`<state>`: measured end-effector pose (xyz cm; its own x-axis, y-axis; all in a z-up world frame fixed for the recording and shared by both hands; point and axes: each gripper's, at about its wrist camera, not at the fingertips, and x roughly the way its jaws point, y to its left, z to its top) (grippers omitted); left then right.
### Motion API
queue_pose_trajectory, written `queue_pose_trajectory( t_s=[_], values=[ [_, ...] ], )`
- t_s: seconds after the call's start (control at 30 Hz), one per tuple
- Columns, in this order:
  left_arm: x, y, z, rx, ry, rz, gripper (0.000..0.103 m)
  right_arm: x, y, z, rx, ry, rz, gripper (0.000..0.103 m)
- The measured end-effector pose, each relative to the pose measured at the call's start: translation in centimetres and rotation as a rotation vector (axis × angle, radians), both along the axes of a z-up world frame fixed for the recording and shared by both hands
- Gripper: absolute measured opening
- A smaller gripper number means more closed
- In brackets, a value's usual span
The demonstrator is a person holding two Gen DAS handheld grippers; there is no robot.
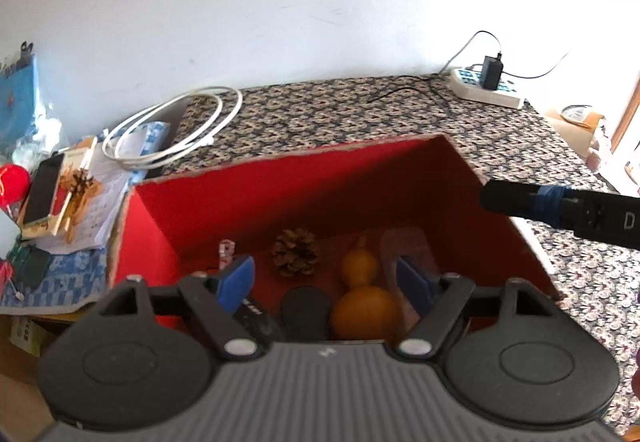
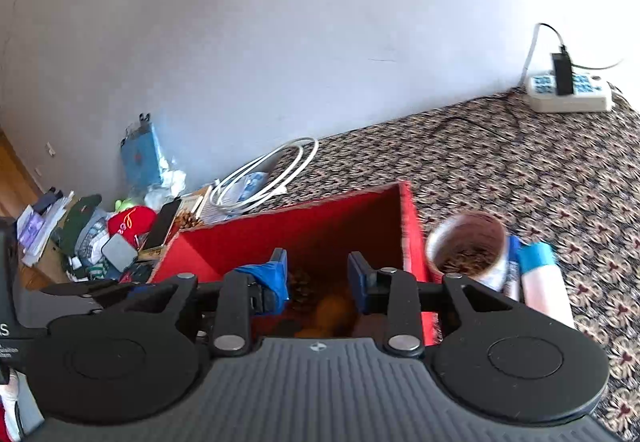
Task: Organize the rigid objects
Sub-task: 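Withdraw the right tool from the box toward the white tube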
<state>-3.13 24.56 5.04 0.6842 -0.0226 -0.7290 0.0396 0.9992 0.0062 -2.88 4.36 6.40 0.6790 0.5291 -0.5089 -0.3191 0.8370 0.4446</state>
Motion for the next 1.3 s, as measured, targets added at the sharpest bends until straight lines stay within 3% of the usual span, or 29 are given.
queue_pose_trajectory(
  t_s=[0.3, 0.6, 0.77, 1.07, 1.3],
  values=[
    [-1.0, -4.5, 1.5, -0.001, -0.042, -0.050, 0.079, -1.2, -7.0, -0.7, 0.026, 0.040, -0.120, 0.017],
    [-1.6, -10.8, 1.6, -0.017, -0.053, -0.089, 0.079, -1.4, -15.1, -3.4, 0.077, 0.153, -0.240, 0.017],
    [-2.0, -15.5, 1.3, 0.000, -0.067, -0.131, 0.076, -1.3, -18.0, -5.0, 0.067, 0.208, -0.234, 0.015],
    [-0.6, -22.9, -3.0, 0.084, -0.039, -0.187, 0.075, -0.9, -21.6, -7.2, 0.088, 0.256, -0.170, 0.014],
    [3.0, -24.7, -7.4, 0.053, 0.025, -0.140, 0.075, -0.1, -23.6, -8.5, 0.109, 0.309, -0.135, 0.014]
  ],
)
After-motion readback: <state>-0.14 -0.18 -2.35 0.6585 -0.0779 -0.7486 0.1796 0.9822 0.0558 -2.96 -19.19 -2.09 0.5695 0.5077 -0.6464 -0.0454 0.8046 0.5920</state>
